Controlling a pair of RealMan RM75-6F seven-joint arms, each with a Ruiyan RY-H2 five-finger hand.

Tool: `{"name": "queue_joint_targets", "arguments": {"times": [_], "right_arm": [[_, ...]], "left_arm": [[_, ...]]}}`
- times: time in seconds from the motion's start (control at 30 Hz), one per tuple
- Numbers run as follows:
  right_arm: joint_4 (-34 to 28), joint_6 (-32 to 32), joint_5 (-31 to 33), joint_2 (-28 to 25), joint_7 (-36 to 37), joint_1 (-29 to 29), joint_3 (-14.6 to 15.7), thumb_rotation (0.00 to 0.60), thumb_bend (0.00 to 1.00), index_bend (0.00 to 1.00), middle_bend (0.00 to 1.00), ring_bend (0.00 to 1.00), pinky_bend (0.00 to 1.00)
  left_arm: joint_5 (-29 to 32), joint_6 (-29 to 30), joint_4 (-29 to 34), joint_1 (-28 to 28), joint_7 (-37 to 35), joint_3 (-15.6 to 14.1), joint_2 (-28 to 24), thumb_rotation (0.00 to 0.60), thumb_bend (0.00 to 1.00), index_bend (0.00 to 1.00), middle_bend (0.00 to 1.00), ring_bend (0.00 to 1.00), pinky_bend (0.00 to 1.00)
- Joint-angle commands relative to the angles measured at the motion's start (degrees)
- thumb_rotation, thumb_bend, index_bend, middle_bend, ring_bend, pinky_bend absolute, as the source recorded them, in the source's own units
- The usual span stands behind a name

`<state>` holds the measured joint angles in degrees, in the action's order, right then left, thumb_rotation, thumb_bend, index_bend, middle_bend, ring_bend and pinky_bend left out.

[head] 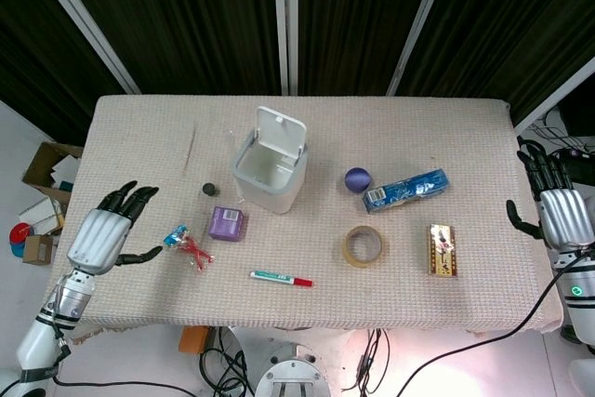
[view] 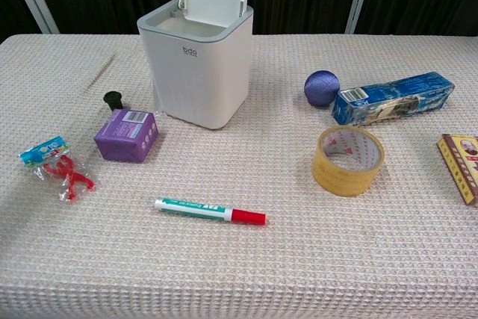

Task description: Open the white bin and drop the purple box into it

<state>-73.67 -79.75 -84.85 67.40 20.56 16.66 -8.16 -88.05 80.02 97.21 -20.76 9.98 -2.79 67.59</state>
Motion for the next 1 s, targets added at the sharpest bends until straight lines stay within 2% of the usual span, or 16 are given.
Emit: {"name": "queue_joint_targets", "arguments": {"times": [0.03, 0.23, 0.37, 0.73, 0.87, 1.0], "right_arm": [[-3.27, -0.29, 1.23, -1.91, -1.98, -0.35, -1.01, 0.6, 0.39, 0.0, 0.0, 0.0, 0.0], [-4.1, -0.55, 1.33, -1.98, -4.55, -1.29, -0.26, 0.6, 0.39, 0.0, 0.0, 0.0, 0.0], [-4.38, -0.93, 1.4, -2.65, -4.5, -1.87, -0.21, 0.6, 0.39, 0.0, 0.0, 0.0, 0.0], [-4.91, -0.98, 0.8, -3.91, -3.56, -2.18, -0.2, 0.6, 0.39, 0.0, 0.0, 0.0, 0.0], [-4.99, -1.1, 0.61, -4.03, -3.91, -2.33, -0.1, 0.6, 0.39, 0.0, 0.0, 0.0, 0.0], [-4.68, -0.58, 0.77, -3.97, -4.11, -2.3, 0.01, 0.6, 0.39, 0.0, 0.0, 0.0, 0.0]], "left_arm": [[-4.65, -1.04, -5.35, 0.05, -1.45, -1.68, 5.66, 0.417, 0.17, 0.09, 0.14, 0.06, 0.21], [-4.29, -6.07, -10.67, -3.42, -2.83, 1.13, 12.73, 0.473, 0.19, 0.09, 0.14, 0.06, 0.21], [-3.29, -8.17, -14.39, -4.91, -3.98, 2.59, 16.01, 0.48, 0.19, 0.09, 0.14, 0.06, 0.21], [-0.88, -13.33, -20.58, -7.43, -6.47, 3.83, 21.07, 0.515, 0.2, 0.09, 0.15, 0.06, 0.21], [0.25, -15.68, -22.9, -8.73, -8.08, 4.47, 22.57, 0.548, 0.21, 0.09, 0.16, 0.06, 0.21], [0.82, -17.91, -25.18, -10.31, -9.26, 5.06, 23.44, 0.542, 0.21, 0.09, 0.16, 0.06, 0.21]]}}
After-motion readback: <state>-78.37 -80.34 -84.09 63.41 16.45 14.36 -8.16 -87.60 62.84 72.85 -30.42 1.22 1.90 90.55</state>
